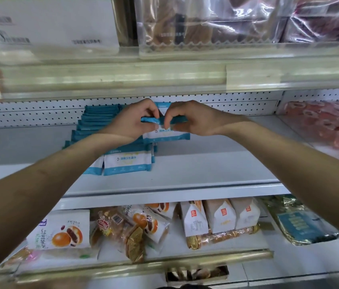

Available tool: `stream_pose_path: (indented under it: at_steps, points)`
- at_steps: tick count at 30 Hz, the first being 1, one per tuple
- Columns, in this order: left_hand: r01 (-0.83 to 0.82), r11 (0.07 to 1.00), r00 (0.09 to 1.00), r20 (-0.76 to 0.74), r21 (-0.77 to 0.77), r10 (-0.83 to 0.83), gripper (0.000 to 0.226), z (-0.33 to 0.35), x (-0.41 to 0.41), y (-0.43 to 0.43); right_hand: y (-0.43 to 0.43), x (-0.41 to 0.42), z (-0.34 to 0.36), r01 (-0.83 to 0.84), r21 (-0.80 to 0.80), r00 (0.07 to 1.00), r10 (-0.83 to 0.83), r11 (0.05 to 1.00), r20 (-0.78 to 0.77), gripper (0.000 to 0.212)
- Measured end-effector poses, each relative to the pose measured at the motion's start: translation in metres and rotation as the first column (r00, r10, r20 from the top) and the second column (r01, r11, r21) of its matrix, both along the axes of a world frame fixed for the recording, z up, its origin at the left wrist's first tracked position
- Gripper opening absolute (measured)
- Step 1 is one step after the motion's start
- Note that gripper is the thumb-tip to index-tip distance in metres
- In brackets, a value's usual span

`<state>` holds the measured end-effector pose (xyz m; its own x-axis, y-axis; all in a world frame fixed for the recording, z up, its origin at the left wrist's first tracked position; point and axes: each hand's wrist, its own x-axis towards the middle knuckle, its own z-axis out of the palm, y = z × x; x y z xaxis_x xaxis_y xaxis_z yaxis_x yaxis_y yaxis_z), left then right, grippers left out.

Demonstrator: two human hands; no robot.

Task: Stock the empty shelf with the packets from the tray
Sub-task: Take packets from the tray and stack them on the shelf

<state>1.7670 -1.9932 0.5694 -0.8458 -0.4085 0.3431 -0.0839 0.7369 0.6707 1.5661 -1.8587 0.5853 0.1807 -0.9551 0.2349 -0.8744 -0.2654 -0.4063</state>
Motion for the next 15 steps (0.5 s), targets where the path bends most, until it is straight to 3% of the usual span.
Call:
stream_pose_path:
  at_steps: [6,8,11,15]
  points:
    - [-0.065,0.998,0.996,0.063,-0.012,0.066,0.022,-0.001,0.008,-0.005,-0.007,-0.007,-0.007,0.054,0.036,0.995,-0.05,0.998,-0.091,0.023]
    - [-0.113,0.992,0.991,0.07,-0.055,0.117,0.022,0.003,0.023,-0.011,-0.011,-0.019,-0.012,0.085,0.045,0.995,-0.082,0.995,-0.057,0.023]
    - [-0.169,0.972,0.977,0.102,-0.165,0.187,0.023,0.007,0.054,-0.024,-0.02,-0.041,-0.02,0.199,0.034,0.98,-0.199,0.979,-0.001,0.024]
    - [-0.207,0.941,0.95,0.175,-0.268,0.258,0.027,0.006,0.1,-0.037,-0.044,-0.067,-0.027,0.366,0.019,0.928,-0.364,0.93,-0.083,0.031]
